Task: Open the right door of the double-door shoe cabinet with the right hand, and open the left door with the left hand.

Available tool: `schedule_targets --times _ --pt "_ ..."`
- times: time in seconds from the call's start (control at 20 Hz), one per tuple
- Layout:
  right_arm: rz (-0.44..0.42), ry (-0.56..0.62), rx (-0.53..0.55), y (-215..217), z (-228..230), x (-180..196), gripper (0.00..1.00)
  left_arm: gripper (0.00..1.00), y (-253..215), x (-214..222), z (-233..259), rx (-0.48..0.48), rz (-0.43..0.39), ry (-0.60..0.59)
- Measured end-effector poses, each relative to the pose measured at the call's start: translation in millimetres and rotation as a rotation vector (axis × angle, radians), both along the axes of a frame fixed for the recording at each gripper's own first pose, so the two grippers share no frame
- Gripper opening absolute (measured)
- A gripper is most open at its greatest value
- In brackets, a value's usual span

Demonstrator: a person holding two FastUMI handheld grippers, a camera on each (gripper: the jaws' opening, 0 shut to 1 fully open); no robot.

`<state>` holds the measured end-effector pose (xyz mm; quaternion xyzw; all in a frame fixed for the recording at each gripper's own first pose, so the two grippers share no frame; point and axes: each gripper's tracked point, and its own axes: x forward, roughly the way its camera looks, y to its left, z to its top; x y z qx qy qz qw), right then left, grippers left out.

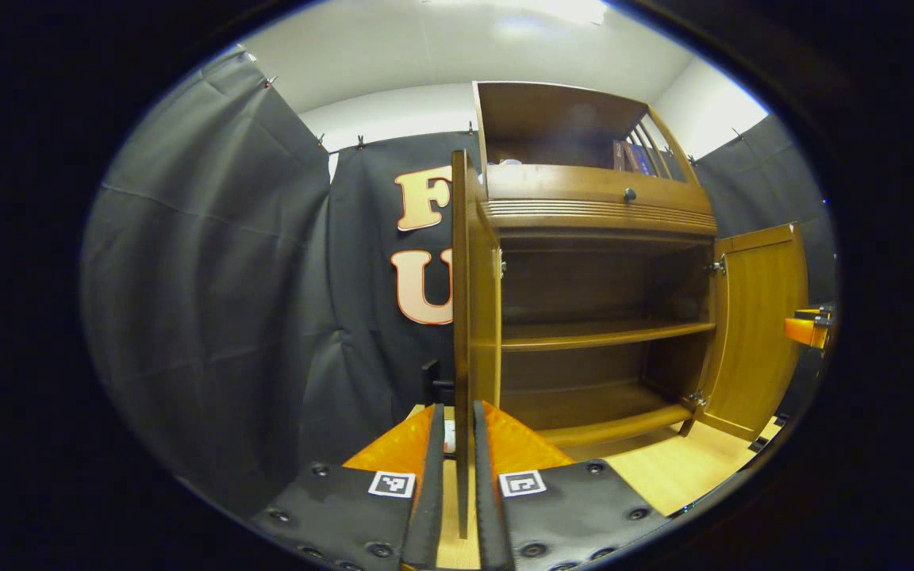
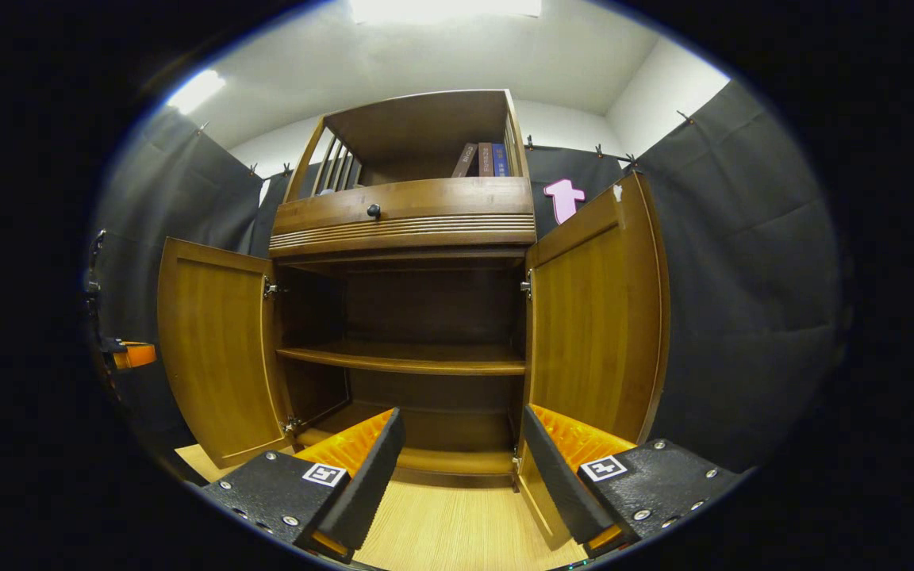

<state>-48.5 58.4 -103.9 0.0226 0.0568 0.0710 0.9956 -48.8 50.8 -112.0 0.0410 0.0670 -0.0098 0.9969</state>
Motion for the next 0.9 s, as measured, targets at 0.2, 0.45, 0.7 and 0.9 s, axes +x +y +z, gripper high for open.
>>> schedule_targets --times 0.2,0.45,0.7,0.9 --pt "-0.004 -0.015 -0.001 -9.4 8.8 1.5 0.92 0.29 -11.3 -3.6 7.2 -0.006 0.0 0.014" --pt "-0.005 -0.032 -0.03 -13.0 19.3 1.8 0.92 0.48 -29.7 -12.3 33.7 -0.071 0.027 -0.016" --pt "0.005 -0.044 -0.055 -10.0 32.5 2.2 0.92 0.84 -51.2 -10.5 62.9 -0.012 0.026 -0.088" --pt "0.004 -0.067 -0.065 -8.3 47.9 3.3 0.92 0.89 -74.5 -1.9 73.4 -0.018 -0.003 -0.109"
